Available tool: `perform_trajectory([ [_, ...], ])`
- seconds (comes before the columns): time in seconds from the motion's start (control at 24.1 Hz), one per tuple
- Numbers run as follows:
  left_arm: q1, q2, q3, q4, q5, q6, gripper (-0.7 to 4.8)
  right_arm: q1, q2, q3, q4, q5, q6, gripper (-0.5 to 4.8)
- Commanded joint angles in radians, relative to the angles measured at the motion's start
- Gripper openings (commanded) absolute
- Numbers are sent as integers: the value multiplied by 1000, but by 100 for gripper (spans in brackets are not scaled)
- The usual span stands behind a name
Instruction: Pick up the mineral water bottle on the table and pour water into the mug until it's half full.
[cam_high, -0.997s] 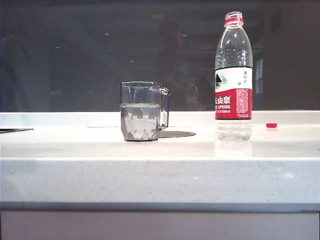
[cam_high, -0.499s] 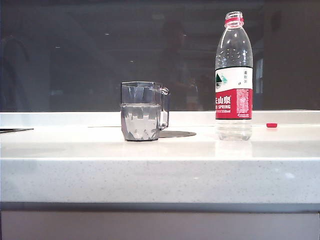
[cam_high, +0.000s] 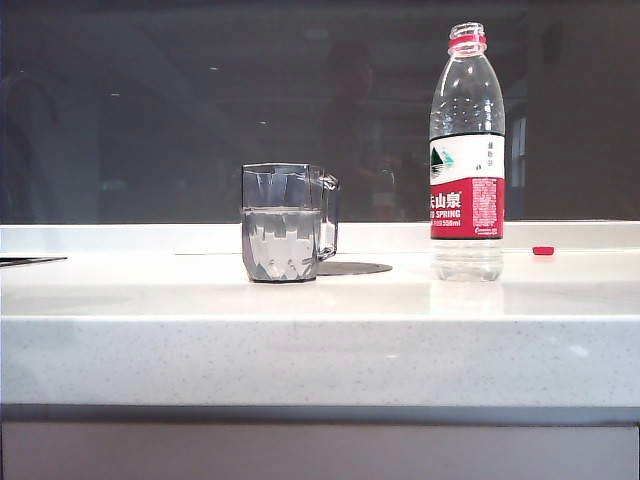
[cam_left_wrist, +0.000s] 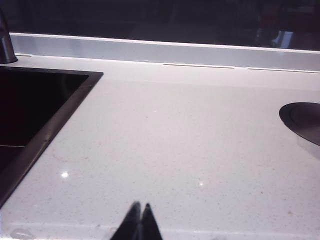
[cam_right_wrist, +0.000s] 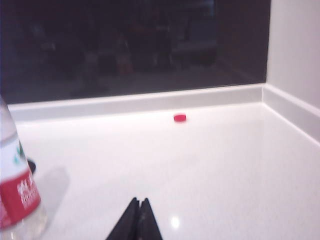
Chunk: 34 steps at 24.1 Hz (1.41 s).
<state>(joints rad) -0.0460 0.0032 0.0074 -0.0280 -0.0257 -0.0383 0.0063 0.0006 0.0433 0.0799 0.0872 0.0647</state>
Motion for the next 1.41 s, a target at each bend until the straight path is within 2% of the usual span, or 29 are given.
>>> perform_trajectory([
  [0.04, 1, 0, 3, 6, 4, 2, -4, 2, -2, -13, -3, -19, -14, -8],
  [0.29, 1, 0, 3, 7, 4, 2, -4, 2, -2, -42, 32, -91, -13, -8],
  [1.41, 1, 0, 3, 6, 4, 2, -4, 5, -2, -42, 19, -90, -21, -8],
])
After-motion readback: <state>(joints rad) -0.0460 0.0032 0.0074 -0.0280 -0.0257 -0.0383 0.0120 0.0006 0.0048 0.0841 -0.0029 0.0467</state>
